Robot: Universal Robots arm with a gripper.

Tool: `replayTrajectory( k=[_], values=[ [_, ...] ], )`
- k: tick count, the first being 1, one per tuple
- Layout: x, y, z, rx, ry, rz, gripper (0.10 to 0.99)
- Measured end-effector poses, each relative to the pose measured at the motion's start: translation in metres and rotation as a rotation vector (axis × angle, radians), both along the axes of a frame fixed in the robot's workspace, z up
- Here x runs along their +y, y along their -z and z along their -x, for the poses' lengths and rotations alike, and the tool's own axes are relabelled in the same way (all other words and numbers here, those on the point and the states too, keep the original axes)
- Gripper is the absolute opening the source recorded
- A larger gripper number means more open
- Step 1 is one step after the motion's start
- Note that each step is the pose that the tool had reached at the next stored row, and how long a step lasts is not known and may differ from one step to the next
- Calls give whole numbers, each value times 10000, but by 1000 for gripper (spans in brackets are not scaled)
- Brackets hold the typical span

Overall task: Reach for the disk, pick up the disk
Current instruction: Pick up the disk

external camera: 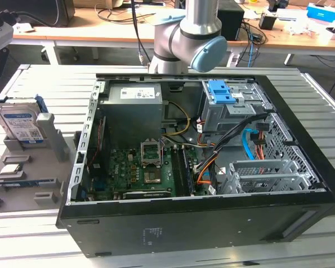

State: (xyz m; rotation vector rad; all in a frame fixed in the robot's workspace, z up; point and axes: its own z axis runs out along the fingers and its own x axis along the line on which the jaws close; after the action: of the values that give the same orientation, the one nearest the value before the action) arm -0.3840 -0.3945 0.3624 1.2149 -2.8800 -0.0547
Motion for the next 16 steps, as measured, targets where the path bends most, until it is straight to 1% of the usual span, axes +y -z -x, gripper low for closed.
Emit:
replayTrajectory(
  k=[13,16],
  values=[
    [0,0,0,0,-721,0,106],
    [0,0,0,0,-993,0,106]
  ],
)
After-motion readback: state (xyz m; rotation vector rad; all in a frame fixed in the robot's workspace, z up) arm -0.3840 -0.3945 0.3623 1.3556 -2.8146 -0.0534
